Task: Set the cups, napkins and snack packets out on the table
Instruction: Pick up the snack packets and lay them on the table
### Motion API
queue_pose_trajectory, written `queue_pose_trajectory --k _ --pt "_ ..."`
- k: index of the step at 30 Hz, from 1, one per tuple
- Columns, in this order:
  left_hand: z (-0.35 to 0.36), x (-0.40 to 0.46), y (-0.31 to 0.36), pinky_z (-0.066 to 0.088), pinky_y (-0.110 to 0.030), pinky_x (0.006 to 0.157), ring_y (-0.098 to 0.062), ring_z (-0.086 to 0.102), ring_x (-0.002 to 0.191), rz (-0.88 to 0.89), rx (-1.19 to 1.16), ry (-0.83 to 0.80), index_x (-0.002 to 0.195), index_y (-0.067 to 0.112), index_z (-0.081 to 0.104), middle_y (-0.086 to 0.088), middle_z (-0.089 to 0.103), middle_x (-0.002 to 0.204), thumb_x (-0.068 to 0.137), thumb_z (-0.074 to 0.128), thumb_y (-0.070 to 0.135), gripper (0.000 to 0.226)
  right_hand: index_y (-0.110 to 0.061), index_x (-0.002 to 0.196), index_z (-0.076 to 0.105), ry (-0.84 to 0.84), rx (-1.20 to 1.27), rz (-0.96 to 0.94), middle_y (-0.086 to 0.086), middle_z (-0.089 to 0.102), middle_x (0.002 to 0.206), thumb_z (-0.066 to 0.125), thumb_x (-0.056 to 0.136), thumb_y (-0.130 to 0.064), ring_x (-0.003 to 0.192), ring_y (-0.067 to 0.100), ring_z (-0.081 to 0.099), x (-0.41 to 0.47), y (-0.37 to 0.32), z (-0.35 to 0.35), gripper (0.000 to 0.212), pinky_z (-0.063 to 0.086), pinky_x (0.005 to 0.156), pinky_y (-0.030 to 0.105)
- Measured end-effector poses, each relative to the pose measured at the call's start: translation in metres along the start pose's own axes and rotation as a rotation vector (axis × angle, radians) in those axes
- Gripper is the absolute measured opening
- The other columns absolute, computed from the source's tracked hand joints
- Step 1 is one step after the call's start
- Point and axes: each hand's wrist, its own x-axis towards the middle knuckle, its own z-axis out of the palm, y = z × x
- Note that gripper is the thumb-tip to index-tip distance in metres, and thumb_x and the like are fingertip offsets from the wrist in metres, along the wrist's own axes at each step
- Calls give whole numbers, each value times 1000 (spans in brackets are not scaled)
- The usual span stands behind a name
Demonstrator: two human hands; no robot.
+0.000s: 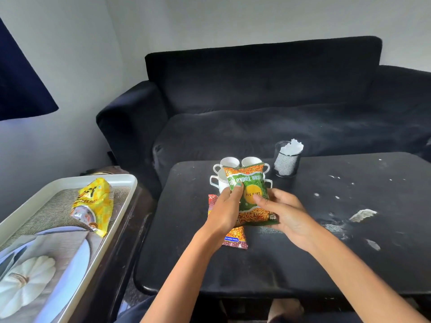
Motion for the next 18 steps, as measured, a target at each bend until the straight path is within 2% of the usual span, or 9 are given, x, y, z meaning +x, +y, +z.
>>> queue_pose_trajectory --k 3,6,8,11,13,15,18 --pt "6 2 3 47 -8 55 -3 64 87 20 -65 116 119 17 52 0 66 107 99 47 33 26 -11 104 64 -3 -53 16 3 76 88 76 69 -20 78 14 72 -2 -2 -7 37 55 57 23" --pt "2 7 8 46 -12 59 -1 61 86 72 -99 208 124 19 51 -1 64 107 91 62 27 35 -13 107 65 -78 -124 67 8 74 99 77 66 -22 87 19 72 -6 -5 -17 44 56 64 28" --pt "-4 10 10 48 -14 58 0 66 77 70 -78 168 121 15 59 1 69 98 86 69 24 38 -15 108 66 -141 -170 95 8 74 102 77 64 -24 89 20 71 -9 -7 -24 46 57 67 28" --pt "-12 10 10 48 -11 49 2 66 58 42 50 1 102 12 71 5 74 72 78 77 27 29 -18 106 68 -189 -228 107 5 74 100 78 64 -23 90 19 72 -11 -8 -34 44 57 67 27" --pt "-14 11 7 57 -22 64 -9 70 68 1 162 -94 94 8 74 -3 76 79 72 81 32 33 -20 103 69 -202 -277 106 5 75 99 79 61 -20 89 17 71 -12 -7 -38 44 56 66 26" --pt "-15 12 3 59 -34 80 -22 72 79 -55 224 -129 94 2 74 -12 76 90 68 83 35 42 -22 102 69 -206 -312 98 6 74 99 80 63 -13 86 13 70 -13 -6 -40 41 55 63 24" --pt "-15 14 -2 59 -35 78 -23 72 76 -84 159 -79 90 2 74 -13 76 89 72 81 33 36 -24 108 67 -139 -314 62 3 71 104 81 59 -22 88 12 69 -15 -5 -39 51 56 68 29"
